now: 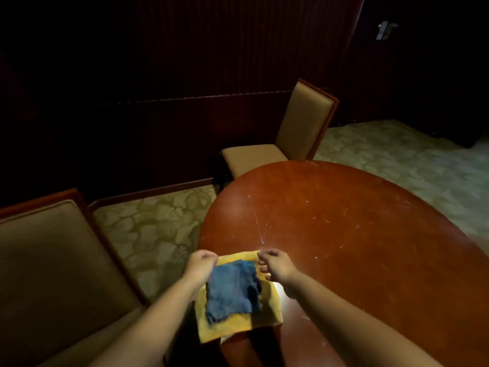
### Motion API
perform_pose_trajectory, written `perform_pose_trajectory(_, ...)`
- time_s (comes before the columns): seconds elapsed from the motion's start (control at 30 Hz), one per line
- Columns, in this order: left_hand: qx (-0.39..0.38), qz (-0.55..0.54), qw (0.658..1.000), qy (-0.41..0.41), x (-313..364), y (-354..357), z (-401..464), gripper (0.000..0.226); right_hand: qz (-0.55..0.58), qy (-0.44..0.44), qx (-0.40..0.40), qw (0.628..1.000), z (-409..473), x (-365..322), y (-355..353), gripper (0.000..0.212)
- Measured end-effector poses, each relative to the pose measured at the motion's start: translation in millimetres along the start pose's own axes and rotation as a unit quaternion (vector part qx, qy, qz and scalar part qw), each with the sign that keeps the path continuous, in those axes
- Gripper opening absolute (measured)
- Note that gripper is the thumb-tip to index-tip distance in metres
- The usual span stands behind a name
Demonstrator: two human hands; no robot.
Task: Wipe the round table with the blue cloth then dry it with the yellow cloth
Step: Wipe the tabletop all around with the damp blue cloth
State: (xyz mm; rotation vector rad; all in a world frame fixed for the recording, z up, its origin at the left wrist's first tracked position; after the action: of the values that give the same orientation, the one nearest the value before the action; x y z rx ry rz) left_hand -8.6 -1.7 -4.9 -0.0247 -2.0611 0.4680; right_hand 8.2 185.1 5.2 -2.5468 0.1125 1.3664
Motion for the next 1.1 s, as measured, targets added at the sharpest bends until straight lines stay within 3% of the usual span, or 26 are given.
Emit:
perform_pose_trajectory(0.13,0.017,0.083,0.996,-0.002,-16.4,1.0,13.0,0.021,-0.062,0.023,0.026,0.997,16.8,13.6,11.8,0.005)
perform_pose_trajectory(0.23,0.009,0.123,0.992,-0.007,-23.0,3.8,18.5,0.016,-0.127,0.023,0.009,0.992,20.3,20.5,16.6,0.024)
perform_pose_trajectory(0.5,-0.007,0.129,0.99,-0.061,-34.3,10.1,29.2,0.068,-0.211,-0.025,0.01,0.977,27.9,28.5,24.3,0.044)
perform_pose_trajectory(0.57,-0.005,0.125,0.99,-0.062,-34.1,9.6,28.3,0.044,-0.218,-0.023,-0.006,0.976,29.6,31.7,26.8,0.048)
perform_pose_trajectory(0.6,-0.011,0.131,0.99,-0.057,-34.5,9.4,26.6,0.025,-0.221,-0.023,-0.013,0.975,30.4,33.3,28.5,0.045)
perform_pose_trajectory(0.63,-0.02,0.138,0.989,-0.049,-35.6,9.7,25.8,0.021,-0.223,-0.023,-0.015,0.974,30.1,34.3,29.7,0.036)
perform_pose_trajectory(0.7,-0.026,0.15,0.988,-0.034,-34.7,9.5,23.4,0.024,-0.231,-0.028,-0.003,0.973,30.0,36.2,32.2,0.013)
perform_pose_trajectory(0.87,-0.01,0.127,0.992,-0.017,-32.2,8.7,18.6,0.017,-0.202,-0.043,0.014,0.978,25.5,33.5,33.4,0.012)
perform_pose_trajectory(1.1,-0.001,0.011,1.0,0.014,-25.4,9.3,4.7,0.016,-0.118,-0.062,0.021,0.991,13.4,28.6,27.8,0.01)
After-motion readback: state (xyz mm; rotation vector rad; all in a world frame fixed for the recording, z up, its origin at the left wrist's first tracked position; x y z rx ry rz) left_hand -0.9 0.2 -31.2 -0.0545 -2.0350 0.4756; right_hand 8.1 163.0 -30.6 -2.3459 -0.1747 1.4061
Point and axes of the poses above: each hand's wrist, its own z-axis towards the middle knuckle, its own y-axis out of the palm, x = y × z, the point moved 1 cm from there along z, towards the middle knuckle, and after that the axes turned 9 degrees about x, right-handed, at the moved point
